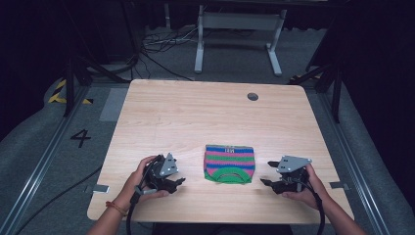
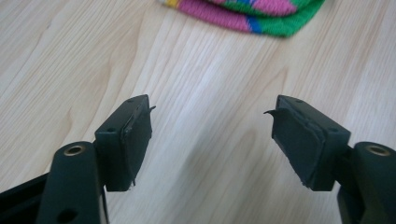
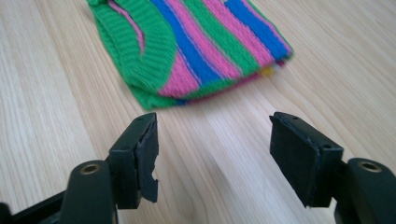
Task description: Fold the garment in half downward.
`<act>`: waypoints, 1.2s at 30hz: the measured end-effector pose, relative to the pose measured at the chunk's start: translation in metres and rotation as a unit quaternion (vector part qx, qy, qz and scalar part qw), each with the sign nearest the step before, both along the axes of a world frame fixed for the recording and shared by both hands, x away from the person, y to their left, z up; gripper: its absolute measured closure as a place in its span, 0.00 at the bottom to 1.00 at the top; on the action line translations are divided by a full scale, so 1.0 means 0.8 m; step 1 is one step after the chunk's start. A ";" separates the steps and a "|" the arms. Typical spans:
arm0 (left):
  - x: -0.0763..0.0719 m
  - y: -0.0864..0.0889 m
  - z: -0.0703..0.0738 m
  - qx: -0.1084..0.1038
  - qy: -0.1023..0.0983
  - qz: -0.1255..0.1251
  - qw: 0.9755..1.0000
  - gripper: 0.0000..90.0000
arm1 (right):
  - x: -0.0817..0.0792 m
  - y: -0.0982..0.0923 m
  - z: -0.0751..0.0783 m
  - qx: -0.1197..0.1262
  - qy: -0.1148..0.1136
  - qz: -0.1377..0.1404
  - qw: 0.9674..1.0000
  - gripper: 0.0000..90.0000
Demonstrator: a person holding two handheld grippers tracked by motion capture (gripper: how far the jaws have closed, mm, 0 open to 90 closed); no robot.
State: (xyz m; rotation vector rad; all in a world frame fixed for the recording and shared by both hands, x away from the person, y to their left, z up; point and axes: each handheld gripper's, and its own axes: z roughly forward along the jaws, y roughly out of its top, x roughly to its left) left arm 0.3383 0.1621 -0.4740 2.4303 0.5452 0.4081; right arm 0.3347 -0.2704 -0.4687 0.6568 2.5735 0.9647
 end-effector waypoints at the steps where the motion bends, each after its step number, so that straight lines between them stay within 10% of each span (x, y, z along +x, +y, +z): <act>1: -0.002 0.006 0.000 0.001 0.002 0.003 1.000 0.31 | -0.001 -0.006 -0.001 0.001 0.002 -0.004 1.000 0.36; 18: -0.022 0.080 -0.009 -0.005 0.018 0.069 0.997 0.26 | -0.023 -0.107 -0.013 0.013 0.009 -0.094 0.995 0.31; 36: -0.045 0.149 -0.028 -0.060 0.057 0.130 0.988 0.21 | -0.058 -0.178 -0.036 0.057 0.035 -0.182 0.981 0.26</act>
